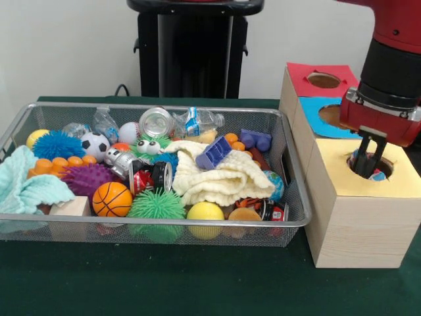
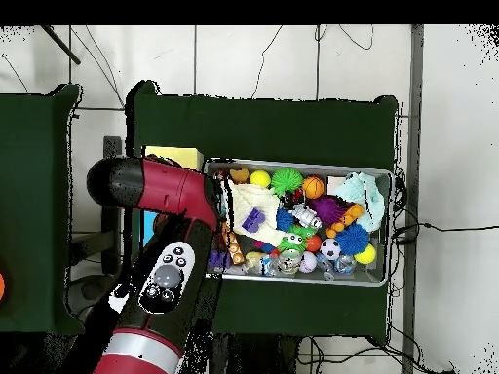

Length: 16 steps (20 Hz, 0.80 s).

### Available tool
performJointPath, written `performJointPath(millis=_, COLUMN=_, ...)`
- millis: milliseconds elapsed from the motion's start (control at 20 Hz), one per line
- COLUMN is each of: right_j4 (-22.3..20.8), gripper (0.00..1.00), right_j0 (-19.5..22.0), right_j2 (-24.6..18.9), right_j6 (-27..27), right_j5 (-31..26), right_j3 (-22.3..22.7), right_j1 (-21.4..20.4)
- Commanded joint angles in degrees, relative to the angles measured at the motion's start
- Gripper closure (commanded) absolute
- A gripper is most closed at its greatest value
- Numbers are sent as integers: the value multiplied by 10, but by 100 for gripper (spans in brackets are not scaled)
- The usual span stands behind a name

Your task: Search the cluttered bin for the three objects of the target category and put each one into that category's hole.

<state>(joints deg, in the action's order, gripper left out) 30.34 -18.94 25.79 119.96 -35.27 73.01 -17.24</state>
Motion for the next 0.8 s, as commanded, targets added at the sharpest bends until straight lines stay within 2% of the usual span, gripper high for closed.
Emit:
performJointPath(millis=50, right_j4=21, gripper=100, right_j0=-7, right_j2=-22, right_j6=189, right_j5=10, right_j3=34, right_j1=42)
performJointPath(millis=250, right_j4=22, gripper=100, right_j0=-11, right_j2=-16, right_j6=195, right_j5=-5, right_j3=35, right_j1=39)
performJointPath(millis=600, right_j4=10, gripper=100, right_j0=-5, right_j2=-30, right_j6=161, right_j5=-48, right_j3=52, right_j1=-4)
performJointPath(millis=800, right_j4=3, gripper=100, right_j0=9, right_j2=-52, right_j6=115, right_j5=-49, right_j3=62, right_j1=-31)
